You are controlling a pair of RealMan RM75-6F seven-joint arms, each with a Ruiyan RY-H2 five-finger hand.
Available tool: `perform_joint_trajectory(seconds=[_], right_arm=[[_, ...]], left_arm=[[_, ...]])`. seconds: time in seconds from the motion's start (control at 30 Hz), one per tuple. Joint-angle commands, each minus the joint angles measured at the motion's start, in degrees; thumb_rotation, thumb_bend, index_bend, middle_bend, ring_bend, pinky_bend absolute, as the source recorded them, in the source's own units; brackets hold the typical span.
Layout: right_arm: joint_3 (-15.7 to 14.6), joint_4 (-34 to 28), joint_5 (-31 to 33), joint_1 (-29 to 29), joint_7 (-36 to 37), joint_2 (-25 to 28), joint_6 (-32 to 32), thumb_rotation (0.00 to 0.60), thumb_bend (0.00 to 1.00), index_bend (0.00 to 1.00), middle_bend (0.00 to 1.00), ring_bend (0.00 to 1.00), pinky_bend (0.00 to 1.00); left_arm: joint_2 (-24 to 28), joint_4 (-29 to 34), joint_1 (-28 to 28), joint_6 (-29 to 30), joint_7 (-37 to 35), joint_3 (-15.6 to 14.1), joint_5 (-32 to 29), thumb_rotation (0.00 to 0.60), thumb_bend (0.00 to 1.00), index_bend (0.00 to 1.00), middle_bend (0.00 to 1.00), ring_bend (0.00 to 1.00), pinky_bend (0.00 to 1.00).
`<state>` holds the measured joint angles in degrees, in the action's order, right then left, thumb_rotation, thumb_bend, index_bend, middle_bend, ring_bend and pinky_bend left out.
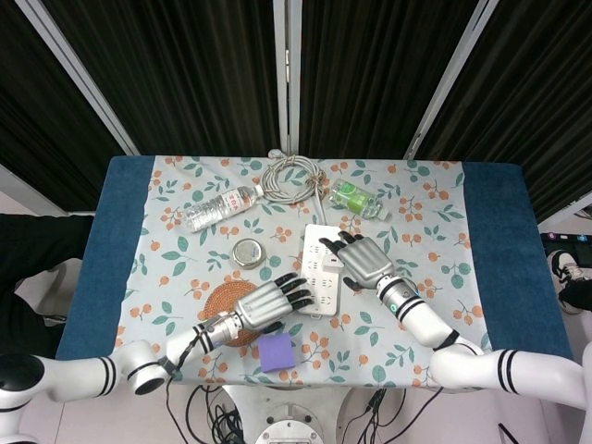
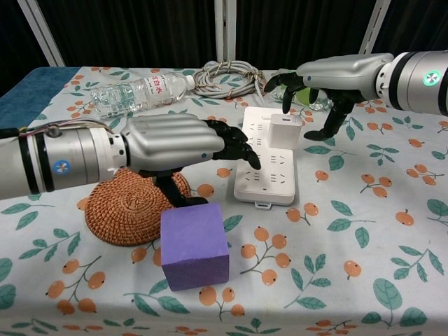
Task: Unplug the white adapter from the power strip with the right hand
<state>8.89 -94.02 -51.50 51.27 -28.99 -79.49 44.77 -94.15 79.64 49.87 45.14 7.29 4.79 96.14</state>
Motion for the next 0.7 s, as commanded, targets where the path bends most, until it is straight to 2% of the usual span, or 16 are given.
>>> perform_joint_trajectory(seconds=[0.03,0.33,0.7], right_arm=[[-0.82,1.63,1.42,1.49,-1.81,-1.68,0.40,0.600,0.26,0.09,0.24,0.09,0.26],[-1.89,5.96,4.07,4.61,-4.81,-5.50,0.39,0.600,0.26,0.10,0.24,0.09,0.27],[-2.68,9.46,3.95,5.97,-4.98,-8.48,0.87,0.600,0.26,0.28,0.34,0.18,0.33]], left_arm=[[-0.86,-0.70,0.72,-0.19,-0.30,-0.37,-0.31,0.600,0.33,0.16,0.13,0.01,0.09],[-3.23,-3.27,2.52,0.29,-2.44,-1.17,-0.98,0.600,0.33,0.16,0.13,0.01,0.09],[-5.83,-6.87,4.03,0.84,-5.19,-2.25,-1.66,0.600,0.33,0.16,0.13,0.01,0.09]])
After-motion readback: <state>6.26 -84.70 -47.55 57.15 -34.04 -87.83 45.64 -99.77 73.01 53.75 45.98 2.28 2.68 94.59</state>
